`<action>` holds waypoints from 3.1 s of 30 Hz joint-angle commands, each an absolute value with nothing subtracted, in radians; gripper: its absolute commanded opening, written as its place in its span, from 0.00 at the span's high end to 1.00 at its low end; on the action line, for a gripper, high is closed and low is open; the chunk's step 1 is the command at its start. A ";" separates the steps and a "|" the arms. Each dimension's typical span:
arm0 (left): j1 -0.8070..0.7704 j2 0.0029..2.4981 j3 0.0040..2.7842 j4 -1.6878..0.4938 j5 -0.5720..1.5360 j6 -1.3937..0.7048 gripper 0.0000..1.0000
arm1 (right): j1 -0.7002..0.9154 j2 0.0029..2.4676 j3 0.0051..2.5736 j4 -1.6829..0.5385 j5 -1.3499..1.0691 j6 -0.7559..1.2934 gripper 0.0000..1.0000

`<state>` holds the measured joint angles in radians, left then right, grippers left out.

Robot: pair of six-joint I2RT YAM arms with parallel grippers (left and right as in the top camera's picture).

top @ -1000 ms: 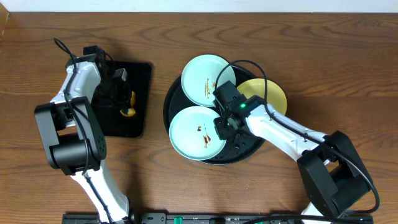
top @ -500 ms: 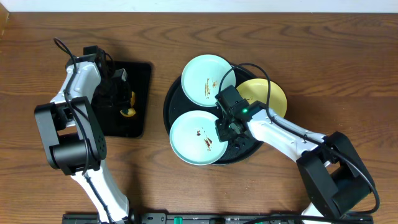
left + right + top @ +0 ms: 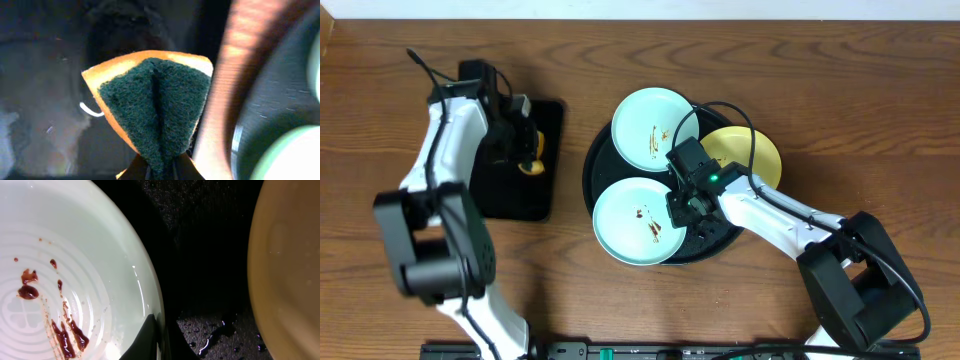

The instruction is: Clean dirty plates on tray and stack at the side

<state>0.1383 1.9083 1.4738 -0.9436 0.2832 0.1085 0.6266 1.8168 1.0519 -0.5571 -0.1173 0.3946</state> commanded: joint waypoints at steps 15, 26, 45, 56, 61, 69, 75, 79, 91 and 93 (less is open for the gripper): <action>0.056 1.706 1.489 -1.103 0.660 0.087 0.93 | 0.535 1.834 1.033 -0.561 -0.105 0.396 0.99; -0.147 1.706 1.485 -1.110 0.748 0.090 0.93 | 0.532 1.834 1.033 -0.560 -0.105 0.396 0.99; -0.308 1.712 1.149 -0.830 0.784 0.011 0.93 | 0.530 1.834 1.033 -0.561 -0.105 0.397 0.99; -0.417 1.712 0.983 -0.459 0.733 -0.209 0.92 | 0.530 1.834 1.033 -0.569 -0.105 0.396 0.99; -0.422 1.712 0.935 -0.309 0.780 -0.295 0.92 | 0.530 1.834 1.033 -0.582 -0.105 0.396 0.99; -0.422 1.712 0.864 -0.191 0.831 -0.385 0.93 | 0.530 1.834 1.033 -0.594 -0.105 0.396 0.99; -0.422 1.712 0.832 -0.148 0.831 -0.498 0.93 | 0.530 1.834 1.033 -0.596 -0.105 0.396 0.99; -0.422 1.712 0.805 -0.106 0.834 -0.597 0.92 | 0.530 1.834 1.033 -0.599 -0.105 0.396 0.99; -0.422 1.712 0.739 0.077 0.826 -0.850 0.93 | 0.530 1.834 1.033 -0.614 -0.104 0.396 0.99; -0.425 1.712 0.738 0.102 0.826 -0.860 0.93 | 0.530 1.834 1.033 -0.617 -0.101 0.396 0.99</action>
<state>-0.4217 1.7084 0.7464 0.0711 0.8131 -0.7914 0.5426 1.8168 1.0500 -0.5903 -0.1524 0.3946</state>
